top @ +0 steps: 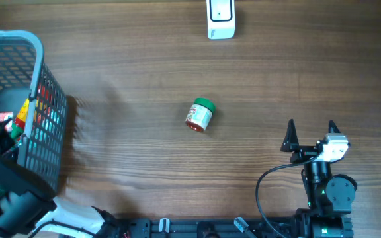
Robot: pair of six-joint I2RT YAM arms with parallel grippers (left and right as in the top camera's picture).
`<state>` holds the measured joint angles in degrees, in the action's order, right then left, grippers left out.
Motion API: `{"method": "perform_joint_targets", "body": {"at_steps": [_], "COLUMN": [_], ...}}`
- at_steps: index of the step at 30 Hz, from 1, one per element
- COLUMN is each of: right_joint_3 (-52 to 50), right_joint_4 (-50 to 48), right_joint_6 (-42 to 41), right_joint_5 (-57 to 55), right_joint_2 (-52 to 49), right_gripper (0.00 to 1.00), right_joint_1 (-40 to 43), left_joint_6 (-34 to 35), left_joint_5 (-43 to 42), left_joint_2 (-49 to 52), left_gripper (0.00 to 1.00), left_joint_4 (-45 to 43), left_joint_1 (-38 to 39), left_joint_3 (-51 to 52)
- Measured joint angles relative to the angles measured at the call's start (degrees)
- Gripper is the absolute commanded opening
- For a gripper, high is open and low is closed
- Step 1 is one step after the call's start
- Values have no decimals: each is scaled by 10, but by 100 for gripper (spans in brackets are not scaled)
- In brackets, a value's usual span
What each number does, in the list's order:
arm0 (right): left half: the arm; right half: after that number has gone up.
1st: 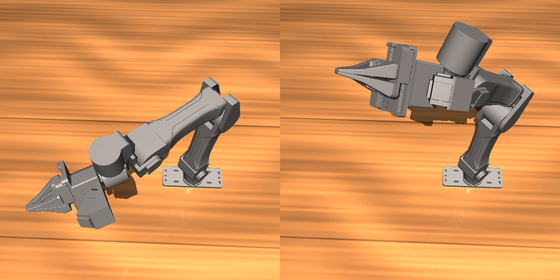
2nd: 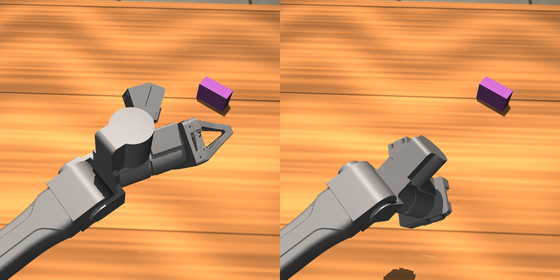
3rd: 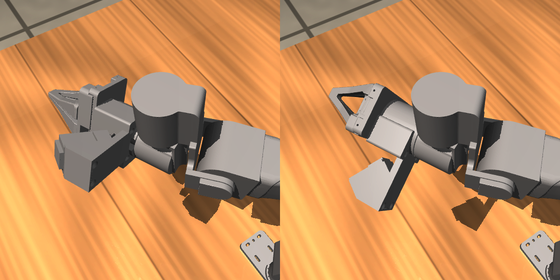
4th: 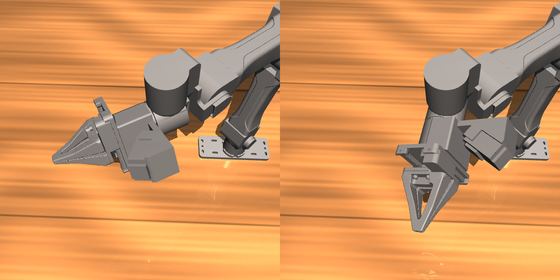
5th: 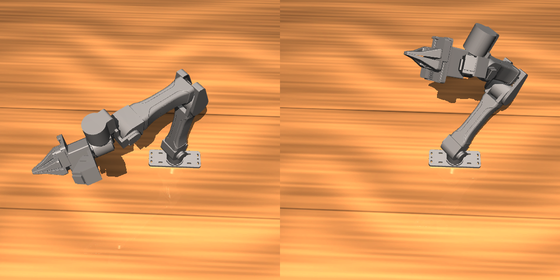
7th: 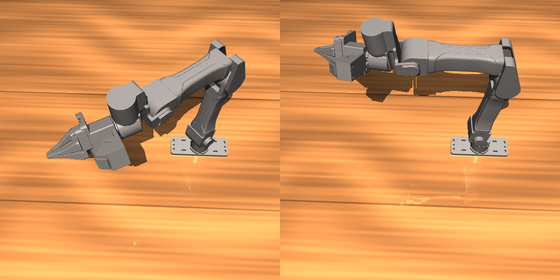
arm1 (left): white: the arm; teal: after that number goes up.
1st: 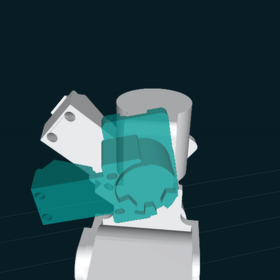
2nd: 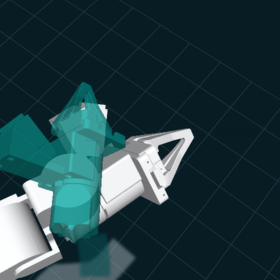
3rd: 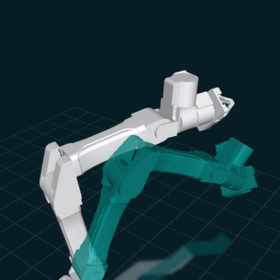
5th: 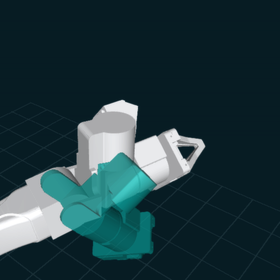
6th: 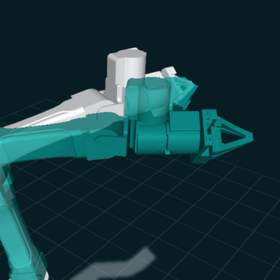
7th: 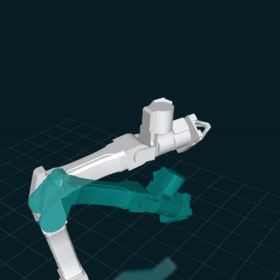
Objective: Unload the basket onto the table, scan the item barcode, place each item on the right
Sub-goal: 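Move the left gripper back into the basket toward the red sauce bottle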
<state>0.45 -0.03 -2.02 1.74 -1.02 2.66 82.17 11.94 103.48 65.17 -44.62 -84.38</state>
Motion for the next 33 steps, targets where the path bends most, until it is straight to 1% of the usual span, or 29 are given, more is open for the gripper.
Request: {"method": "perform_joint_targets", "body": {"at_steps": [1, 4, 9, 15, 19, 20, 21, 24, 25, 26, 28, 33], "right_joint_3": [0, 0, 0, 0, 0, 0, 0, 0, 0, 0, 0, 0], "right_joint_4": [0, 0, 0, 0, 0, 0, 0, 0, 0, 0, 0, 0], "right_joint_6": [0, 0, 0, 0, 0, 0, 0, 0, 0, 0, 0, 0], "right_joint_5": [0, 0, 0, 0, 0, 0, 0, 0, 0, 0, 0, 0], "right_joint_2": [0, 0, 0, 0, 0, 0, 0, 0, 0, 0, 0, 0], "right_gripper": [100, 100, 100, 100, 100, 100, 100, 100, 100, 100, 100, 100], "right_joint_1": [0, 0, 0, 0, 0, 0, 0, 0, 0, 0, 0, 0], "left_joint_6": [-12, -38, -54, -46, -12, -8, -3, 7, 8, 9, 10, 6], "left_joint_5": [-11, -35, -71, -108, -167, -179, -194, -204, -206, -211, -215, -219], "left_joint_2": [2, 2, 2, 20, 77, 89, 102, 113, 120, 126, 127, 129], "left_gripper": [100, 100, 100, 100, 100, 96, 91, 66, 56, 51, 44, 43], "left_joint_4": [-40, -98, -160, -199, -200, -201, -201, -206, -212, -213, -217, -217], "left_joint_1": [18, 49, 73, 75, 75, 75, 76, 76, 76, 76, 78, 81], "left_joint_3": [1, 1, 1, 1, 1, 1, 1, 1, 0, 0, -2, -7]}}
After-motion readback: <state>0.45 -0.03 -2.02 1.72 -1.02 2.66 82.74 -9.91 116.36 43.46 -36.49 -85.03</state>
